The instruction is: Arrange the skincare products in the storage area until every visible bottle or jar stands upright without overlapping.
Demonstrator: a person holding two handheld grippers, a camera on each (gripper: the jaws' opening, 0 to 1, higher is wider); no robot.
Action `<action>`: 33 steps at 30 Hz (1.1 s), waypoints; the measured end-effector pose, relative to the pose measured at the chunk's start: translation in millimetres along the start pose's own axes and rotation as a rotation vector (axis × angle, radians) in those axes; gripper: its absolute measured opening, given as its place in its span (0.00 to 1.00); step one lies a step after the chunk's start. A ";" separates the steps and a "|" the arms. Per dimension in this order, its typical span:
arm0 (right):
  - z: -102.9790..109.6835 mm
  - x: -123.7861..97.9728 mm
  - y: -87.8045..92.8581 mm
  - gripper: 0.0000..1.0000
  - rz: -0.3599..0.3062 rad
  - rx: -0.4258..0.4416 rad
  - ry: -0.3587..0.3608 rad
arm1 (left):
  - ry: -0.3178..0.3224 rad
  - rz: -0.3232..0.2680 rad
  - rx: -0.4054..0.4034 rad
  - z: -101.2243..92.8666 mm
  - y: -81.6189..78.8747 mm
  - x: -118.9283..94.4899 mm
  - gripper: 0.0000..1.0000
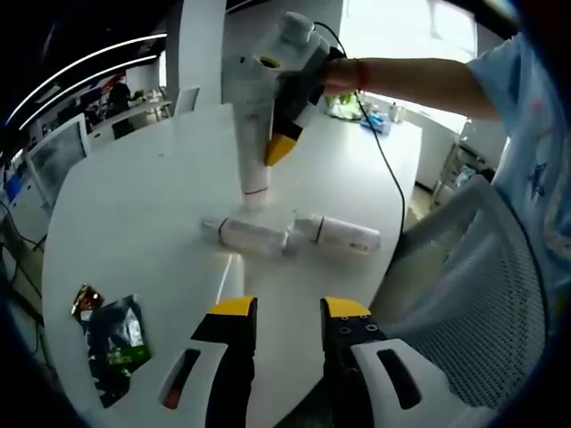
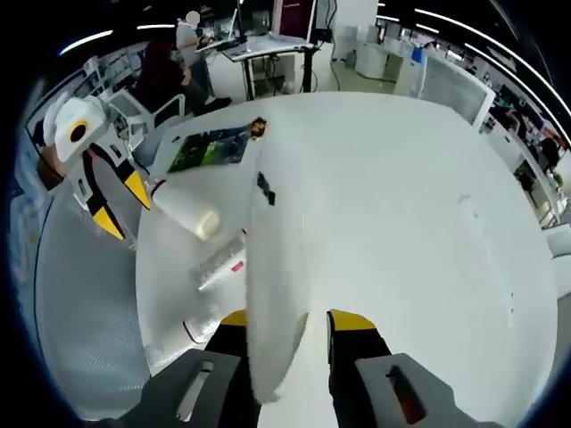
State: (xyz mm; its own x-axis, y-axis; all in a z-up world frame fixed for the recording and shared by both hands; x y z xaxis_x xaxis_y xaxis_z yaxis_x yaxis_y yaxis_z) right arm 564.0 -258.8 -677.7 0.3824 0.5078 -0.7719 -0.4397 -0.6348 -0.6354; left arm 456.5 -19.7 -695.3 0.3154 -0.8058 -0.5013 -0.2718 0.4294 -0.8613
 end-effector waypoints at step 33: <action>-4.5 15.1 10.4 0.25 -0.176 0.084 0.074 | -0.008 0.012 0.015 0.9 1.0 0.9 0.25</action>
State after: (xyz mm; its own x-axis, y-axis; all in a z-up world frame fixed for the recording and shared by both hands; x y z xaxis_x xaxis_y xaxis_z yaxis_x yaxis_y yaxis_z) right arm 568.9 -260.3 -695.9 0.5165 0.5605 -0.6474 -0.4256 -0.4880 -0.7620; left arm 457.3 -19.6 -696.7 0.3198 -0.7972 -0.5121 -0.2622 0.4450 -0.8563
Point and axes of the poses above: the point that each gripper's makers call its tool centre point, and the gripper's own axes: x roughly forward along the fingers, z roughly to its left, y roughly out of its underside, the point moved 7 cm from there along -x, roughly backward along the fingers, and after that the axes turned 11 degrees about -z, right-handed, at the moved point
